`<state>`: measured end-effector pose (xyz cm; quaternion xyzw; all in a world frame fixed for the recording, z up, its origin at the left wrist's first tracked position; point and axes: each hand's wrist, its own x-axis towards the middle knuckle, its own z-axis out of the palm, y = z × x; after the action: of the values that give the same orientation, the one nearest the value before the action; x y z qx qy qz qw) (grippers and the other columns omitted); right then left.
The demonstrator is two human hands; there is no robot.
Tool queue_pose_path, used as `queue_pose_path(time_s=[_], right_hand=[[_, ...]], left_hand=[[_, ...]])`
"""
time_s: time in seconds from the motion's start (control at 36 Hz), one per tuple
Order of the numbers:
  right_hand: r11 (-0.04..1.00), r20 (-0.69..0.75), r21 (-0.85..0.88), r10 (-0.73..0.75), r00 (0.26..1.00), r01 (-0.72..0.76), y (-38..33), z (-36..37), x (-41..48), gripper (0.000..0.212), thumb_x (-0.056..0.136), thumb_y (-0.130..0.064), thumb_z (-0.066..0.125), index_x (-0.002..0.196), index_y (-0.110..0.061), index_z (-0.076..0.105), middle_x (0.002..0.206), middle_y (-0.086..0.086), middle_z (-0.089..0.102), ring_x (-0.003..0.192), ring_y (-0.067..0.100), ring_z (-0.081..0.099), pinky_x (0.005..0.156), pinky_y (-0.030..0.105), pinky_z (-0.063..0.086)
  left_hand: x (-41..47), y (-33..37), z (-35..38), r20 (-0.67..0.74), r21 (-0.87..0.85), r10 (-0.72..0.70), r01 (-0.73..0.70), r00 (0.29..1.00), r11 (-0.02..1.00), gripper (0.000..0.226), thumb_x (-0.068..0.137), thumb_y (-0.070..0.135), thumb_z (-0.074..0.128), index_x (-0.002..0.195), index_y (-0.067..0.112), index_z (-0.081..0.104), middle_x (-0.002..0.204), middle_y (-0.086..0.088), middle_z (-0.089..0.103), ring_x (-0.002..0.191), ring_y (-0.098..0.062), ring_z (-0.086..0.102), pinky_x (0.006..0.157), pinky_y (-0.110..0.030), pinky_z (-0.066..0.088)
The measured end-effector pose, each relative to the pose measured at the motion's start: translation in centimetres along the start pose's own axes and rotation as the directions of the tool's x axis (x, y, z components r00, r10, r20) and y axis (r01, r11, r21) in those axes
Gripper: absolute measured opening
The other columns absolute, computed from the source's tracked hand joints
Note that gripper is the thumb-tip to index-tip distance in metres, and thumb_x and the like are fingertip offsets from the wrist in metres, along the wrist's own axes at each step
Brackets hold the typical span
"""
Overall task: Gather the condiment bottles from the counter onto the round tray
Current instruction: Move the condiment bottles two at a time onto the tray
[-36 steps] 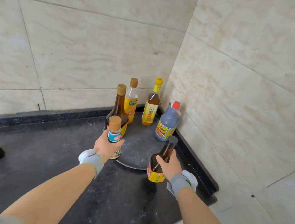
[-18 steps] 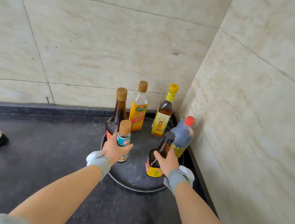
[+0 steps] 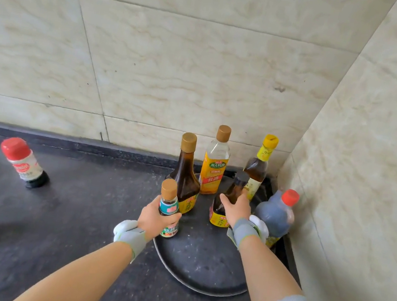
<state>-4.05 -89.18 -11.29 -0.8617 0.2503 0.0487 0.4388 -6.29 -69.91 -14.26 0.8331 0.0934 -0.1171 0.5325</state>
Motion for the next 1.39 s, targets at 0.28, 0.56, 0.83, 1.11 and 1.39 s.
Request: queue_pose_path(time_s=[0.28, 0.56, 0.83, 1.11, 1.39], right_hand=[[0.998, 0.043, -0.04, 0.046, 0.998, -0.045, 0.3, 1.2, 0.8, 0.067, 0.086, -0.028, 0.064, 0.141, -0.008, 0.031, 0.14, 0.019, 0.044, 0.128, 0.038, 0.046, 0.106, 0.042, 0.037], [0.98, 0.06, -0.105, 0.176, 0.983, -0.169, 3.1, 2.4, -1.9, 0.079, 0.085, -0.023, 0.062, 0.148, -0.007, 0.017, 0.145, 0.021, 0.036, 0.133, 0.039, 0.039, 0.11, 0.043, 0.035], [0.975, 0.09, -0.175, 0.157, 0.983, -0.14, 3.4, 3.6, -5.6, 0.063, 0.089, -0.024, 0.054, 0.142, -0.003, 0.027, 0.141, 0.022, 0.039, 0.128, 0.04, 0.042, 0.106, 0.043, 0.037], [0.988, 0.159, -0.141, 0.081, 0.984, -0.059, 1.6, 6.4, -9.7, 0.06, 0.091, -0.019, 0.054, 0.143, -0.005, 0.029, 0.147, 0.019, 0.035, 0.133, 0.036, 0.04, 0.108, 0.039, 0.034], [0.973, 0.233, -0.198, -0.07, 0.97, 0.117, -4.1, 14.4, -17.8, 0.053, 0.087, -0.019, 0.057, 0.135, -0.002, 0.042, 0.139, 0.021, 0.046, 0.128, 0.035, 0.047, 0.106, 0.037, 0.036]], left_hand=[[-0.2, -0.9, 0.0, 0.077, 0.02, -0.039, 0.038, 0.996, 0.999, 0.061, 0.078, 0.02, 0.071, 0.132, 0.014, 0.042, 0.132, -0.01, 0.058, 0.121, -0.027, 0.055, 0.108, -0.04, 0.042], [-1.5, -2.6, -0.8, 0.088, 0.161, -0.103, 0.088, 0.991, 0.983, 0.08, 0.08, 0.023, 0.07, 0.145, 0.017, 0.023, 0.142, -0.009, 0.049, 0.128, -0.028, 0.05, 0.104, -0.034, 0.039], [-4.7, -6.1, -3.0, 0.035, 0.221, -0.167, 0.156, 0.985, 0.963, 0.075, 0.085, 0.021, 0.061, 0.147, 0.019, 0.019, 0.149, -0.014, 0.039, 0.133, -0.029, 0.044, 0.099, -0.032, 0.04], [-8.3, -9.3, -7.3, -0.12, 0.136, -0.204, 0.219, 0.972, 0.966, 0.068, 0.086, 0.02, 0.059, 0.145, 0.018, 0.025, 0.143, -0.013, 0.046, 0.126, -0.029, 0.049, 0.093, -0.031, 0.041], [-16.0, -14.5, -17.7, -0.301, -0.028, -0.255, 0.259, 0.919, 0.965, 0.061, 0.087, 0.019, 0.057, 0.143, 0.016, 0.031, 0.139, -0.014, 0.05, 0.126, -0.029, 0.05, 0.101, -0.035, 0.04]])
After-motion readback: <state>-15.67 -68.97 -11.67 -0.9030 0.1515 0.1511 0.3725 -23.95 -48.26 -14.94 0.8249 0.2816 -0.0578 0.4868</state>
